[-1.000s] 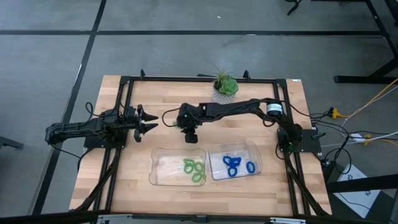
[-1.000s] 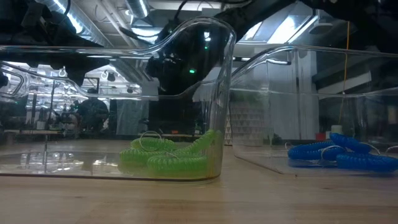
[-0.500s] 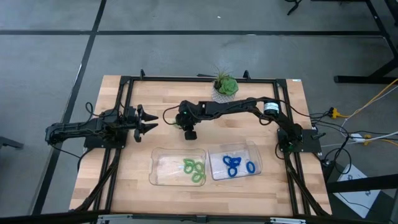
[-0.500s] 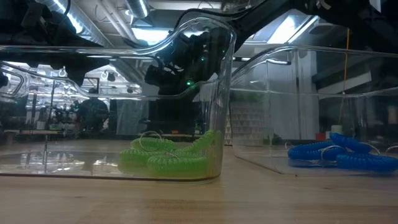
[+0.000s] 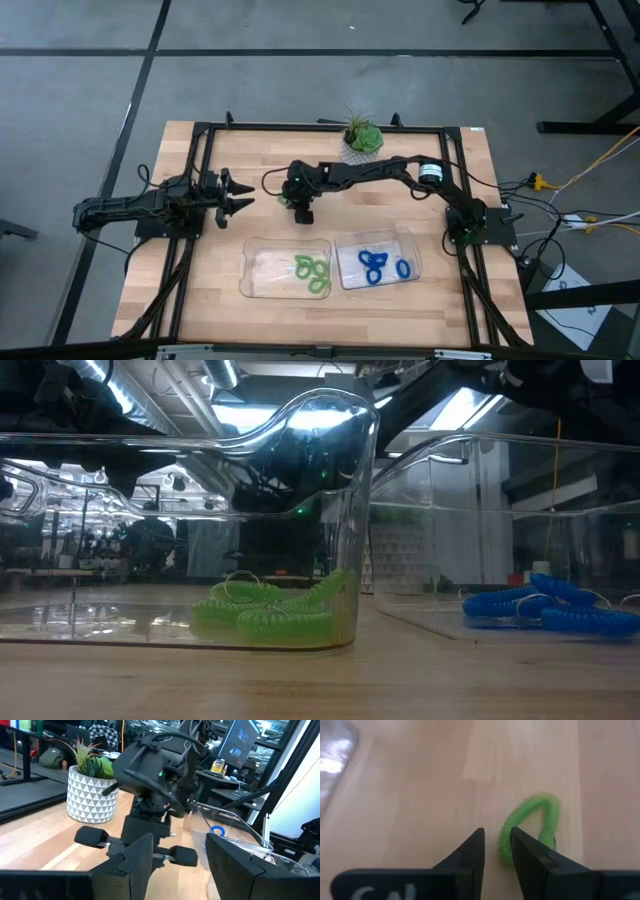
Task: Sort spring keychains
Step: Put the green spring keychain into the left transparent bin
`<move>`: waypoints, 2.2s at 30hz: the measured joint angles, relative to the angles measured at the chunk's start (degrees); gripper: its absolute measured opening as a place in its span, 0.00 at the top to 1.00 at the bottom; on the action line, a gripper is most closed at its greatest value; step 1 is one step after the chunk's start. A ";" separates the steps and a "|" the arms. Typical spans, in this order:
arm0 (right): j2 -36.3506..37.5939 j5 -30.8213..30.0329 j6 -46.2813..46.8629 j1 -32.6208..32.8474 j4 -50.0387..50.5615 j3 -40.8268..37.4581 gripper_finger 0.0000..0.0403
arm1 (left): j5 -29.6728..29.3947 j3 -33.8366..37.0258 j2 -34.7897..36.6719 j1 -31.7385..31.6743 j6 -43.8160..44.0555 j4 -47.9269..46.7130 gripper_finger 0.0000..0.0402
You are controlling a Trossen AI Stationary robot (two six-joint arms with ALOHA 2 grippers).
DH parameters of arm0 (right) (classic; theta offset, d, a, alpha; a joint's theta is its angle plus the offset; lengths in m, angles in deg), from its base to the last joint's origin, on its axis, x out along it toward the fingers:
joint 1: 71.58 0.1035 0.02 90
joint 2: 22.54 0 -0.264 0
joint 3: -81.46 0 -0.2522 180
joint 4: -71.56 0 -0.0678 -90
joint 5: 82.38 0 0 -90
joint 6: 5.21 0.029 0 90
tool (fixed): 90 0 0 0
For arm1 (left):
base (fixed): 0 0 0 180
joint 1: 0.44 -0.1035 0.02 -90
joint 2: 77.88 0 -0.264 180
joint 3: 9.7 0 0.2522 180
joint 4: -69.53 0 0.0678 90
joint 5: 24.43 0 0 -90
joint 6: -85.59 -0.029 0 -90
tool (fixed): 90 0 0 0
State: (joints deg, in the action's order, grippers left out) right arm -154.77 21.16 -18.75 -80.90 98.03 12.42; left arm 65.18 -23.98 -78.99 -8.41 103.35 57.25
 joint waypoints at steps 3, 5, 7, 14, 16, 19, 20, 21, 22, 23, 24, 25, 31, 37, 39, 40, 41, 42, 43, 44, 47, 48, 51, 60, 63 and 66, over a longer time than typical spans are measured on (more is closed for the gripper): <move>-0.93 0.06 -0.17 -0.07 0.61 0.10 0.77 | 0.00 0.00 0.00 -0.01 0.02 0.02 0.56; -1.35 -0.61 -0.23 0.02 0.33 0.18 0.77 | -0.01 0.01 -0.02 0.01 0.00 0.02 0.56; -1.31 -2.34 -0.32 0.10 0.74 0.18 0.77 | 0.01 0.01 0.00 0.00 0.01 -0.03 0.56; -1.40 -4.57 -0.37 -0.68 2.42 0.98 0.77 | 0.01 -0.01 0.00 0.00 0.02 -0.01 0.56; -1.40 -4.60 -0.61 -0.85 3.27 1.02 0.77 | 0.01 -0.01 -0.02 -0.01 -0.01 0.00 0.56; -1.40 -4.82 -0.66 -0.94 4.57 1.05 0.78 | 0.01 0.00 -0.02 -0.01 0.02 -0.01 0.56; -1.40 -4.95 -0.66 -0.94 4.85 1.04 0.79 | 0.01 -0.01 0.00 -0.01 -0.01 0.02 0.56; -1.40 -5.00 -0.66 -0.93 5.09 1.03 0.80 | 0.00 0.00 -0.01 -0.01 0.00 -0.01 0.56; -1.38 -5.00 -0.66 -0.90 5.29 1.03 0.82 | 0.01 -0.01 -0.01 0.00 0.02 -0.01 0.56; -1.38 -4.92 -0.63 -0.90 5.41 1.03 0.85 | 0.01 -0.01 -0.01 0.01 0.01 0.01 0.56; -1.38 -4.76 -0.62 -0.92 5.49 1.03 0.87 | 0.01 -0.01 0.00 0.01 -0.01 -0.01 0.56; -1.38 -4.70 -0.51 -0.92 5.61 1.03 0.90 | 0.01 -0.01 -0.02 0.00 0.02 -0.01 0.56; -1.33 -3.20 -0.03 -0.96 6.18 0.98 0.96 | 0.01 -0.01 -0.01 0.00 0.01 -0.01 0.56; -0.66 -0.10 1.72 -1.12 7.80 0.87 0.97 | 0.01 -0.01 0.00 -0.01 0.02 -0.01 0.56; 0.33 -0.07 1.73 -1.39 9.49 0.70 0.98 | -0.01 -0.01 0.00 -0.01 0.00 -0.01 0.56; 0.94 -0.09 1.73 -1.57 10.43 0.66 0.98 | 0.00 -0.01 -0.02 -0.01 0.01 -0.01 0.56; 1.49 -0.15 1.74 -1.70 11.20 0.58 0.98 | 0.01 -0.01 0.00 0.01 0.02 0.00 0.56; 2.00 -0.25 1.74 -1.86 11.96 0.51 0.98 | 0.01 -0.01 0.00 0.00 0.02 -0.01 0.56; 2.79 -0.37 1.75 -2.12 12.54 0.46 0.98 | 0.01 -0.01 -0.02 -0.01 -0.01 -0.01 0.56; 3.62 -0.42 1.73 -2.37 13.11 0.42 0.98 | 0.01 -0.01 0.00 -0.01 0.00 -0.01 0.56; 6.59 -0.46 1.66 -3.03 14.05 0.50 0.98 | 0.01 -0.01 0.00 0.00 -0.01 -0.01 0.56; 7.47 -0.36 1.66 -3.07 14.17 0.62 0.98 | 0.01 -0.01 0.00 0.01 0.01 0.02 0.56; 9.66 -0.28 1.68 -3.23 15.82 0.61 0.98 | 0.01 -0.01 0.00 0.00 -0.01 0.00 0.56; 17.94 -0.04 5.58 -3.17 19.16 0.70 0.98 | -0.01 -0.01 0.00 0.01 0.02 0.02 0.56; 21.21 -0.03 6.05 -3.17 20.60 0.70 0.98 | 0.01 -0.01 0.00 0.01 -0.01 0.02 0.56; 24.53 -0.36 6.22 -3.11 22.04 0.72 0.98 | 0.01 -0.01 0.00 0.00 -0.01 0.02 0.56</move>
State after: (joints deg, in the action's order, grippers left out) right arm -130.24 20.80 -12.53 -84.01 120.08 13.15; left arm 65.19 -24.00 -78.99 -8.42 103.35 57.26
